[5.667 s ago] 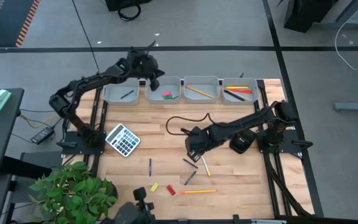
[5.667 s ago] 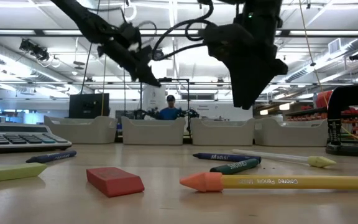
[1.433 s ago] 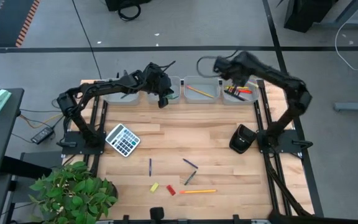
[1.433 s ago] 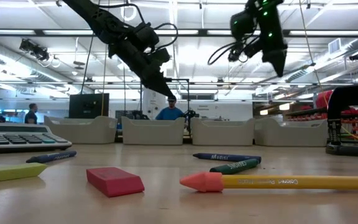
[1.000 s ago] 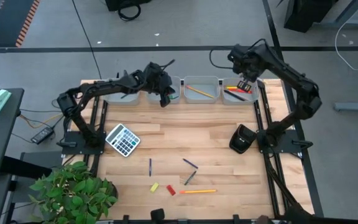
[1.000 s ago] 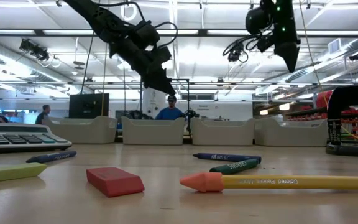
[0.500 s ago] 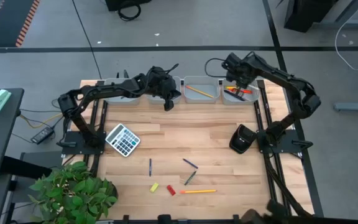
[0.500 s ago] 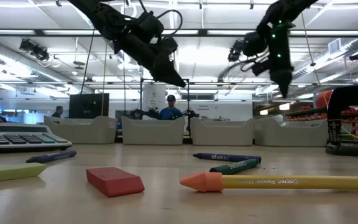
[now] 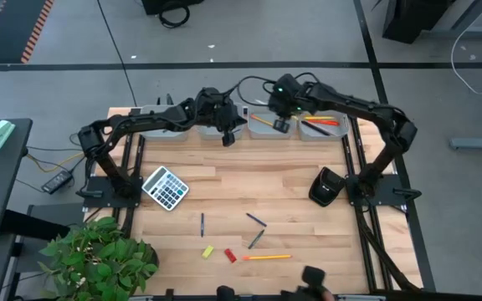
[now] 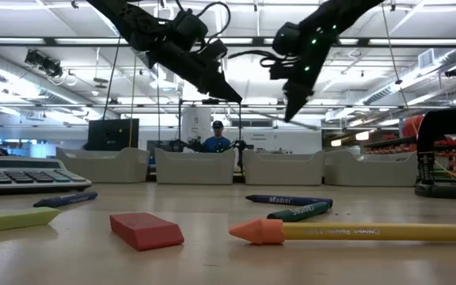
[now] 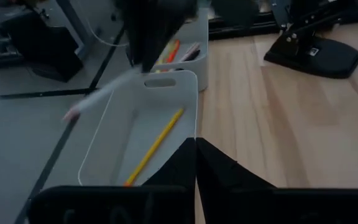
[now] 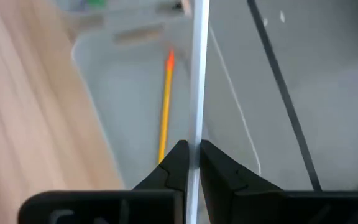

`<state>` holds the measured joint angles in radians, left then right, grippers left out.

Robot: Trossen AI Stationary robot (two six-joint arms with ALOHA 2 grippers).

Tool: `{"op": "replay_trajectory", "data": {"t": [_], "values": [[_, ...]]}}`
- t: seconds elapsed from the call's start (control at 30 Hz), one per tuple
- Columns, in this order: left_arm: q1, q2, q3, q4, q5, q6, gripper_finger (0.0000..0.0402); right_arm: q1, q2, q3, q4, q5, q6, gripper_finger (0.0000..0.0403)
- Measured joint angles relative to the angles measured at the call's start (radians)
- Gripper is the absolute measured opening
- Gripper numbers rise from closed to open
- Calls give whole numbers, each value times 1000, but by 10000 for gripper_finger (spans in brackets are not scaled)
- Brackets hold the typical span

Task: Sort crayons/erasers/pens/pencils in bins
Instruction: Put the white pencil into the gray bin

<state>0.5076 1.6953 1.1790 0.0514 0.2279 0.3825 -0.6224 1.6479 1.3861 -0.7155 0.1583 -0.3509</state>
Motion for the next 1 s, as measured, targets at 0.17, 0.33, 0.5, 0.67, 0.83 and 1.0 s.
{"op": "replay_trajectory", "data": {"t": [0.17,0.33,0.5,0.67,0.83,1.0], "values": [[0,0,0,-2,0,14,15,-13,82,0,131,-7,-40,37],[0,0,0,-7,0,6,19,-43,146,0,137,-30,-42,37],[0,0,-1,-28,0,4,13,-59,157,0,139,-33,-42,37],[0,0,-1,-39,0,3,15,-63,119,0,123,-33,-37,37],[0,0,-1,-40,0,-5,26,-64,104,0,120,-80,-6,37],[0,0,-1,-40,1,-66,20,-65,124,0,121,-133,-8,37]]}}
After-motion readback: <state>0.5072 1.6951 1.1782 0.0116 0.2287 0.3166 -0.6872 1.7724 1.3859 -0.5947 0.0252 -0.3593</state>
